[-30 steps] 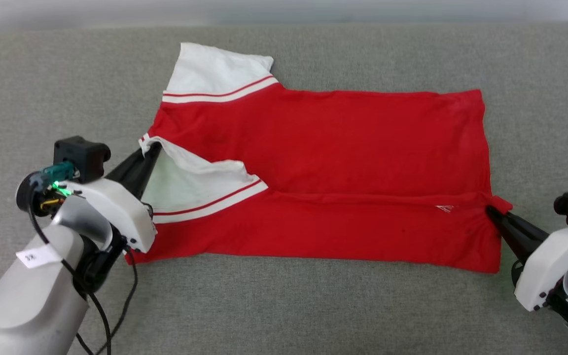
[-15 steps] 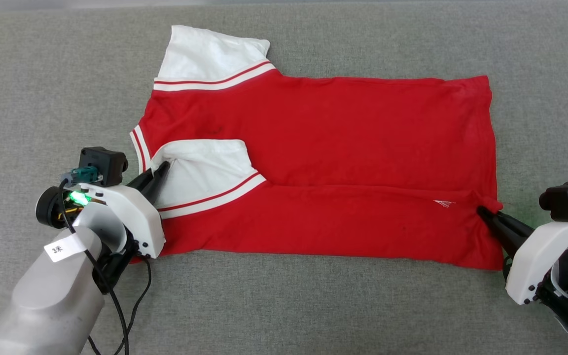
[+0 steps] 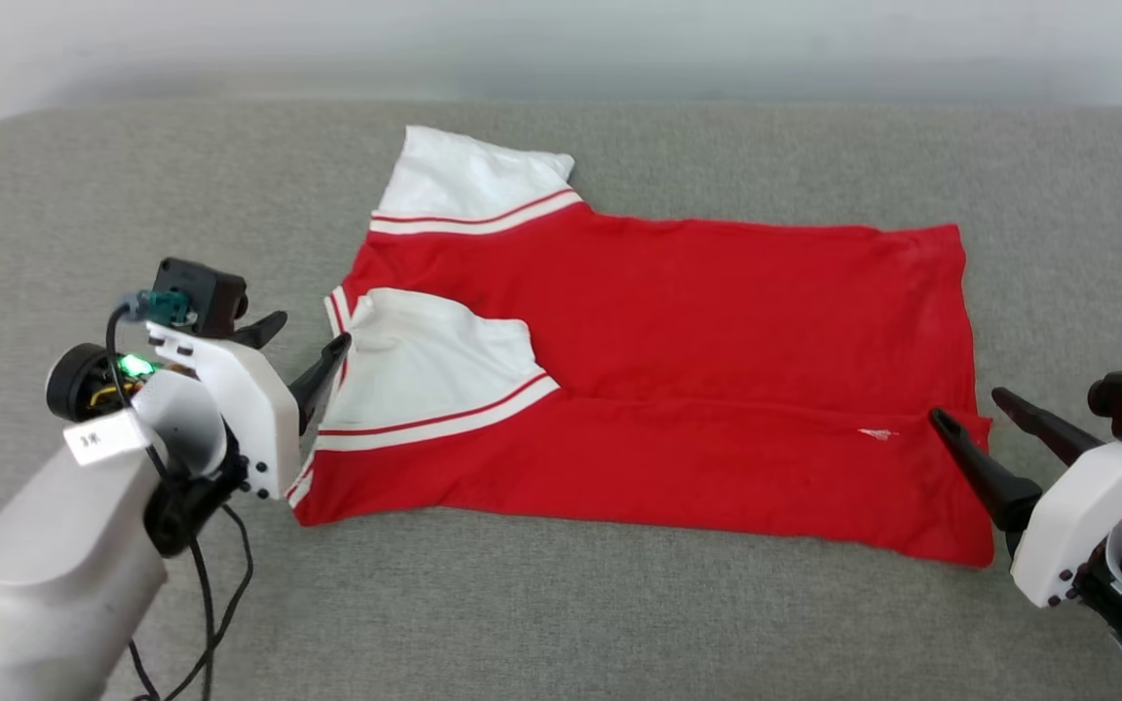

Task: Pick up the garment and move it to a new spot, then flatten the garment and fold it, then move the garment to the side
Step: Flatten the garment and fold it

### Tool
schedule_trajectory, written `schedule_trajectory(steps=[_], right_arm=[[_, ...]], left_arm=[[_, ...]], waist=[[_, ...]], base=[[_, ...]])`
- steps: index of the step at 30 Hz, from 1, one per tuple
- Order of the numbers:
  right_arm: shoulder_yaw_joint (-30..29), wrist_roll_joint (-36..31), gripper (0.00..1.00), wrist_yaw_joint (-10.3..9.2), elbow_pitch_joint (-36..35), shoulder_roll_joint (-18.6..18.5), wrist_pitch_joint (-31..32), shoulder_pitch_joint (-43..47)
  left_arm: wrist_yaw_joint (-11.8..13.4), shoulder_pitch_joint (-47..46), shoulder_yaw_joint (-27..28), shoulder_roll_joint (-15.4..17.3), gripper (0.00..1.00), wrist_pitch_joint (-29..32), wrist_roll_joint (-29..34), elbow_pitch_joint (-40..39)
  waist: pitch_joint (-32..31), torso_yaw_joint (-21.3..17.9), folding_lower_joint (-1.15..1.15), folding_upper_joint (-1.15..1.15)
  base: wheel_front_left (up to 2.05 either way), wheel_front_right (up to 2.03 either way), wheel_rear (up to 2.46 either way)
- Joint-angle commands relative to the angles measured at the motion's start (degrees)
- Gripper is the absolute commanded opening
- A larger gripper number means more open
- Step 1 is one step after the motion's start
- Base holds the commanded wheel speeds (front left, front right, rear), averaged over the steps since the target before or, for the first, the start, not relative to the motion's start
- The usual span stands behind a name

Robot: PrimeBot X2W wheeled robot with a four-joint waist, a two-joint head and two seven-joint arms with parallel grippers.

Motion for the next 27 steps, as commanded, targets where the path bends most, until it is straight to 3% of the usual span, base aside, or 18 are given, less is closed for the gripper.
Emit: schedule_trajectory(steps=[1, 13, 27], right_arm=[[-0.41, -0.25, 1.00, -0.07, -0.53, 0.38, 0.37, 0.97], [-1.16, -1.10, 1.00, -0.07, -2.56, 1.42, 3.41, 2.78], [-0.09, -1.15, 1.00, -0.07, -2.41, 1.87, 3.61, -0.05]], left_arm=[[-0.01, -0.99, -0.84, 1.16, 1.00, 2.23, -1.16, -1.30], [-0.02, -3.50, -7.11, 7.43, 1.00, 30.52, -12.22, -8.07], [0.18, 0.41, -10.37, 5.69, 1.00, 36.26, -14.64, -2.82]], waist=[[-1.41, 0.84, 0.00, 0.00], [-2.85, 1.17, 0.00, 0.00], [1.35, -2.28, 0.00, 0.00]], base=[[0.00, 0.00, 0.00], [0.00, 0.00, 0.00], [0.00, 0.00, 0.00]])
